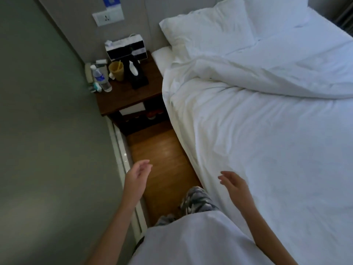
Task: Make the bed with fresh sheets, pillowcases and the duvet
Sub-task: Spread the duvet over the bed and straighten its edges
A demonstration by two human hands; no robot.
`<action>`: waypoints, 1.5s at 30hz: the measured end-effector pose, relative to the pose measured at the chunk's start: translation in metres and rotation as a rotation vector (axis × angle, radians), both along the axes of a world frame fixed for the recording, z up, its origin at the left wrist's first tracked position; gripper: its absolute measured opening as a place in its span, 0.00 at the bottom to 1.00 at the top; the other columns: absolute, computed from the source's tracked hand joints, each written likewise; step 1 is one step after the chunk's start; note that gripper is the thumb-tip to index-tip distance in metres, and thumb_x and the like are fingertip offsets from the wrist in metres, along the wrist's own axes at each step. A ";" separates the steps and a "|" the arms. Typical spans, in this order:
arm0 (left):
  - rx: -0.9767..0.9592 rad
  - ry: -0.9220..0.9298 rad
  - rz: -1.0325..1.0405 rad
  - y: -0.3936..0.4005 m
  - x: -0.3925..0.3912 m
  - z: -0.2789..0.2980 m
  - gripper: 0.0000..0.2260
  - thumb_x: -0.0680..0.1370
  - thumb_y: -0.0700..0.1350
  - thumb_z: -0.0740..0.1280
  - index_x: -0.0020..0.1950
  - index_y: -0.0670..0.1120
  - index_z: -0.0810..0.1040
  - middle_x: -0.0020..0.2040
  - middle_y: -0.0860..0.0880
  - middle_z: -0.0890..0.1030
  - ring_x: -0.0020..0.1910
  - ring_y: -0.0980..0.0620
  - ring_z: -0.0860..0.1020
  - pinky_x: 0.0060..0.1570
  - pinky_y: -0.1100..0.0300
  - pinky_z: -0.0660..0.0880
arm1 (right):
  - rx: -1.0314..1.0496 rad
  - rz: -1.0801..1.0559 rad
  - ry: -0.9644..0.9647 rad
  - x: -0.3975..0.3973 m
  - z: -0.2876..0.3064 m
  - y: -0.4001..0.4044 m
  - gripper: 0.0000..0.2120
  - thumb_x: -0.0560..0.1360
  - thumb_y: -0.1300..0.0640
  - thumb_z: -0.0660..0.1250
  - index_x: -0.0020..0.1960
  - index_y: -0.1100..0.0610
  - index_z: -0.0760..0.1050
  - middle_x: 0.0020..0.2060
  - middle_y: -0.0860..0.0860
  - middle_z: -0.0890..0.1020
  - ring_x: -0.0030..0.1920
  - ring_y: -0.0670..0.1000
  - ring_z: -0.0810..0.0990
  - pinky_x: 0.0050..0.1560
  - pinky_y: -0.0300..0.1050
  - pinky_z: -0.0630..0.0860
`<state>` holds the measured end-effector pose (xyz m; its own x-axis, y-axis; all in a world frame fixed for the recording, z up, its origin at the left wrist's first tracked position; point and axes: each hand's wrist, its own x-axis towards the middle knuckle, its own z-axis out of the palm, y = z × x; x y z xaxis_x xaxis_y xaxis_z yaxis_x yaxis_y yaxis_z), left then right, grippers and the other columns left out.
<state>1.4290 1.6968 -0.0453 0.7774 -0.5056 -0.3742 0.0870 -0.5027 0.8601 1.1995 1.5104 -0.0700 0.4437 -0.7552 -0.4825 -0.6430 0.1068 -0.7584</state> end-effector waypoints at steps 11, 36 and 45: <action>0.173 0.061 -0.033 -0.175 0.147 -0.048 0.06 0.80 0.46 0.64 0.55 0.55 0.76 0.53 0.52 0.80 0.55 0.53 0.78 0.52 0.62 0.75 | 0.117 -0.025 0.012 0.189 -0.037 -0.182 0.12 0.78 0.55 0.64 0.61 0.54 0.76 0.52 0.49 0.81 0.55 0.49 0.80 0.57 0.43 0.74; 0.407 -0.218 -0.992 -0.810 0.471 -0.201 0.11 0.79 0.46 0.65 0.60 0.46 0.78 0.51 0.48 0.81 0.53 0.47 0.78 0.52 0.57 0.72 | 0.177 -0.687 0.191 0.391 -0.119 -0.503 0.11 0.78 0.57 0.65 0.60 0.52 0.76 0.47 0.40 0.81 0.49 0.39 0.79 0.50 0.34 0.73; 0.563 -0.382 -1.392 -0.968 0.457 -0.352 0.35 0.75 0.59 0.67 0.76 0.45 0.60 0.74 0.44 0.67 0.72 0.45 0.66 0.67 0.54 0.63 | 0.231 -0.601 0.135 0.440 -0.185 -0.553 0.11 0.77 0.53 0.65 0.58 0.43 0.74 0.49 0.37 0.81 0.52 0.36 0.78 0.51 0.34 0.74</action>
